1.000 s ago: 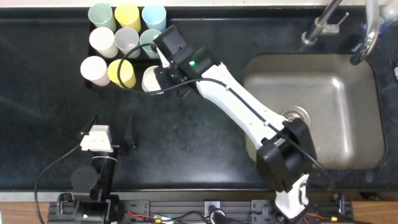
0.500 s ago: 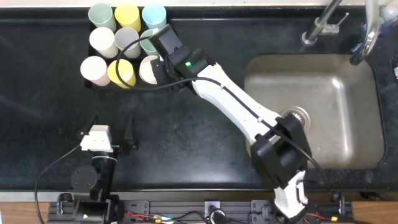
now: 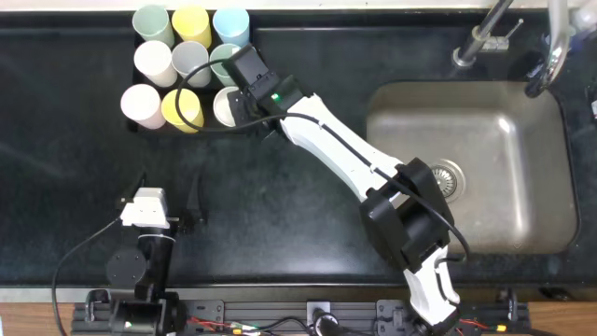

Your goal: Store Cups

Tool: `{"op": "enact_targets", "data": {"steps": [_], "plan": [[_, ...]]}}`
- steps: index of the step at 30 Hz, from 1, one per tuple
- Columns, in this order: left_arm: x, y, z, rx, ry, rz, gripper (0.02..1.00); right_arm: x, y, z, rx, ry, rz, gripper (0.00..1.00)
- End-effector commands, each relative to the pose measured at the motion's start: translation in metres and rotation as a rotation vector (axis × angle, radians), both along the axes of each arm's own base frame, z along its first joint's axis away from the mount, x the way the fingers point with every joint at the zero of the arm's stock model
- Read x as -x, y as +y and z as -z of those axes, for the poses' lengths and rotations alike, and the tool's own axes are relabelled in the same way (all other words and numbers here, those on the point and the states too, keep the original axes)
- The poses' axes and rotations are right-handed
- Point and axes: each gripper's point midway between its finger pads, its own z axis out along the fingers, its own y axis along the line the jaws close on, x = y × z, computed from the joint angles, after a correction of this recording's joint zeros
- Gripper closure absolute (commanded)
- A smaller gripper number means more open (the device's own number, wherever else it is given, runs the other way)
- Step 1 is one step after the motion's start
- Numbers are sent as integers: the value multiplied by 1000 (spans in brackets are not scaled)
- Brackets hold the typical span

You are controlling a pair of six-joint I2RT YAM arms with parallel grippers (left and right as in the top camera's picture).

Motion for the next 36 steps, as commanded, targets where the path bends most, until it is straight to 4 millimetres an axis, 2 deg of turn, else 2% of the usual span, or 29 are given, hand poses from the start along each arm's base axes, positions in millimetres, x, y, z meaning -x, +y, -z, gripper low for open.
{"op": "enact_targets", "data": {"steps": [1, 8, 12, 14, 17, 22, 25, 28, 31, 36], "plan": [[1, -2, -1, -21, -7, 14, 18, -7, 3, 4, -2, -6, 13, 945], [1, -2, -1, -21, -7, 14, 18, -10, 6, 6, -10, -13, 13, 917], [1, -2, -1, -21, -7, 14, 20, -9, 10, -1, -33, -12, -1, 766], [1, -2, -1, -21, -7, 14, 18, -9, 15, -11, -59, -17, -13, 702], [1, -2, -1, -21, -7, 14, 18, -11, 17, -37, -91, -54, -18, 623], [1, -2, -1, -21, -7, 14, 18, -8, 2, -91, -128, -125, -21, 511], [1, -2, -1, -21, -7, 14, 18, 2, -17, -135, -131, -186, -46, 439], [1, -2, -1, -21, -7, 14, 18, 12, -46, -168, -117, -223, -50, 397], [1, -2, -1, -21, -7, 14, 18, 24, -92, -193, -89, -250, -26, 332], [1, -2, 0, -21, -6, 14, 20, 47, -171, -218, -56, -329, 44, 270]]}}
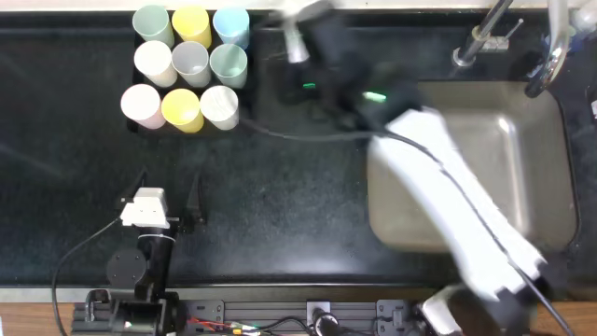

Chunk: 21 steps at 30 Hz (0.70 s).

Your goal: Store Cups

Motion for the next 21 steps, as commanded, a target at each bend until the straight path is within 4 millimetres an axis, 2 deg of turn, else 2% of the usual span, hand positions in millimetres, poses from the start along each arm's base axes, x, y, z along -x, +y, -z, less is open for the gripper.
{"op": "enact_targets", "data": {"steps": [1, 5, 9, 11, 15, 21], "plan": [[1, -2, -1, -21, -7, 14, 20, 24, -66, -15, 50, -78, 42, 255], [1, -2, -1, -21, -7, 14, 18, 59, -125, -14, 70, -153, 119, 205], [1, -2, -1, -21, -7, 14, 18, 99, -164, 3, 67, -191, 180, 97], [1, -2, -1, -21, -7, 14, 18, 119, -170, 16, 35, -201, 178, 3], [1, -2, -1, -21, -7, 14, 18, 149, -172, 41, -24, -254, 152, 3], [1, -2, -1, -21, -7, 14, 18, 156, -174, 57, -79, -478, 158, 5]]}}
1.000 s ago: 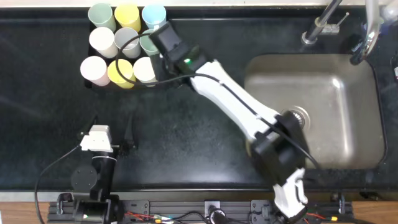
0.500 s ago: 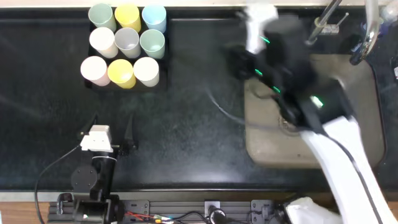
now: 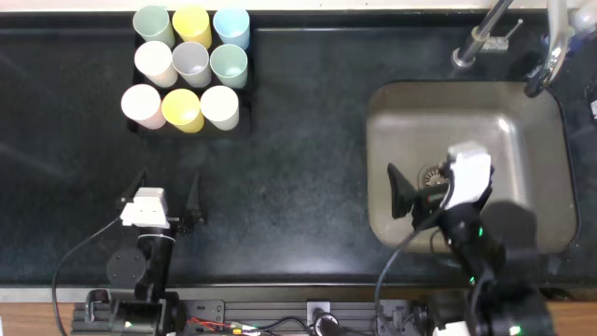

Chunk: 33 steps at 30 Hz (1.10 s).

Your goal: Store Cups

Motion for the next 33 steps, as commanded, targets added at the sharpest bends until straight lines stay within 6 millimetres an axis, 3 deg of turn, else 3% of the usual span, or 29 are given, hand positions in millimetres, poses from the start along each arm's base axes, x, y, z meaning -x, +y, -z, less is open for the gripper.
{"op": "enact_targets", "data": {"steps": [1, 9, 20, 26, 29, 33], "plan": [[1, -2, 0, -20, -6, 14, 18, 4, 3, 12, -26, -143, -24, 3], [1, -2, 0, -20, -6, 14, 20, -5, 3, 35, -82, -405, -15, 3], [1, -2, 0, -20, -6, 14, 18, -17, -21, 81, -151, -355, 125, 5], [1, -2, -1, -20, -7, 14, 18, -11, -21, 100, -137, -282, 129, 3], [1, -2, 0, -20, -6, 14, 20, -9, -23, 86, -148, -341, 133, 3], [1, -2, 0, -20, -6, 14, 18, -8, -22, 94, -142, -310, 133, 3]]}}
